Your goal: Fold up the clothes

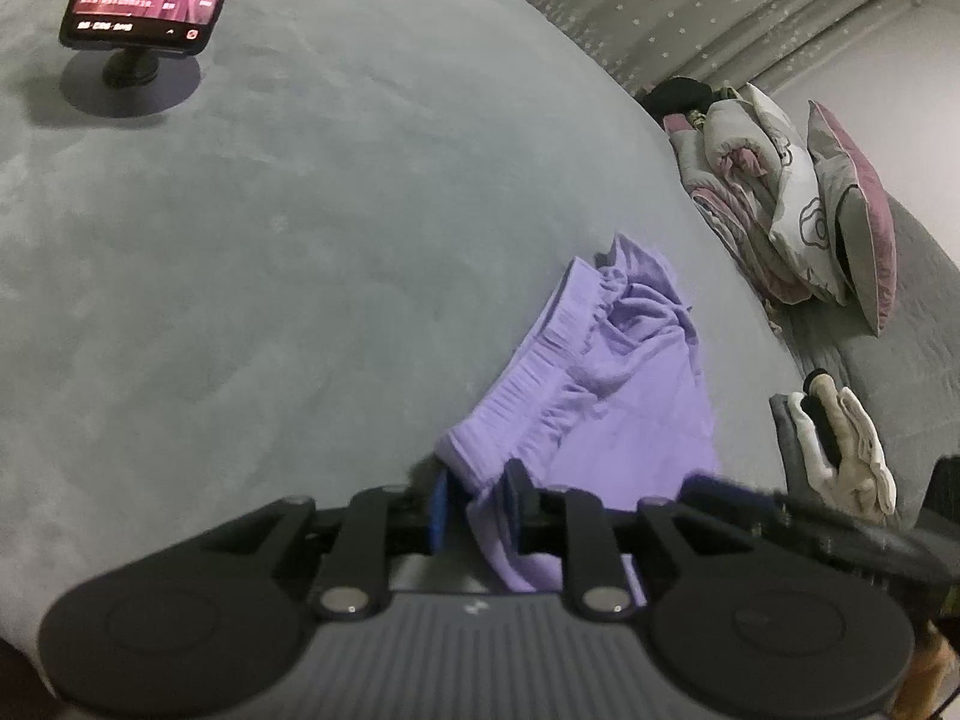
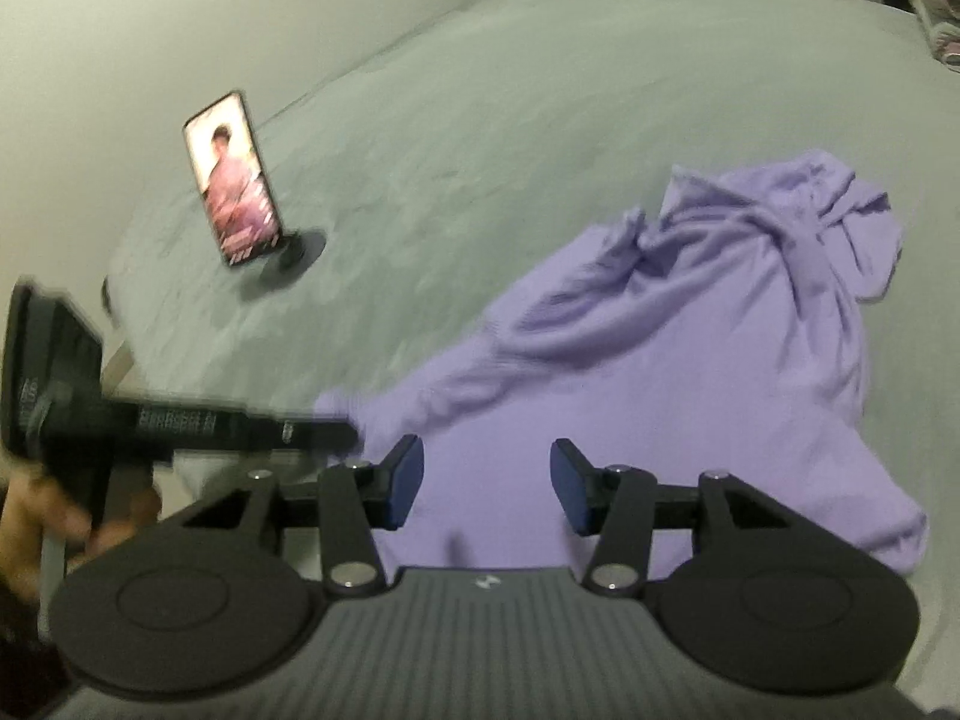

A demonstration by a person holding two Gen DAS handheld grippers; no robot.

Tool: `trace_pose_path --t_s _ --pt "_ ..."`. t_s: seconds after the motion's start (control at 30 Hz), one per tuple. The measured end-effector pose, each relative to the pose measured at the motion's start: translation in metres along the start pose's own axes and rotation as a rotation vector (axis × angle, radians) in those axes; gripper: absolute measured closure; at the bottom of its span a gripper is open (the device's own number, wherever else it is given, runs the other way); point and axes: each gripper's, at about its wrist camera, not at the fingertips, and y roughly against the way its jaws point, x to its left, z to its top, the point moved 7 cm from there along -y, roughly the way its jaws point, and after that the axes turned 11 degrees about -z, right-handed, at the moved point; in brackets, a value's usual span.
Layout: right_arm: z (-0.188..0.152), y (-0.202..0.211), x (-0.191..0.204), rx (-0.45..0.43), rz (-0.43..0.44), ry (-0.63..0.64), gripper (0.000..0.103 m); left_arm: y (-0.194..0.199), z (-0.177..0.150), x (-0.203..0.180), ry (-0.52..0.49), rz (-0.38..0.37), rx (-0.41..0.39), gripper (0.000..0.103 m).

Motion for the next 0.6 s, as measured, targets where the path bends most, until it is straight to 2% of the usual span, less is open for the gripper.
trace_pose_path --t_s 0.47,0.53,0.6 --pt "0.068 -0.054 0.005 0.039 -0.178 -0.09 0.053 0.005 0.005 0.006 0.071 -0.053 0.023 0.083" --pt "0.073 -0.058 0.009 0.041 -0.193 -0.086 0.053 0.006 0.007 0.004 0.062 -0.062 0.027 0.075" --pt "0.077 -0.065 0.014 0.047 -0.219 -0.071 0.053 0.006 0.009 0.004 0.052 -0.063 0.036 0.072"
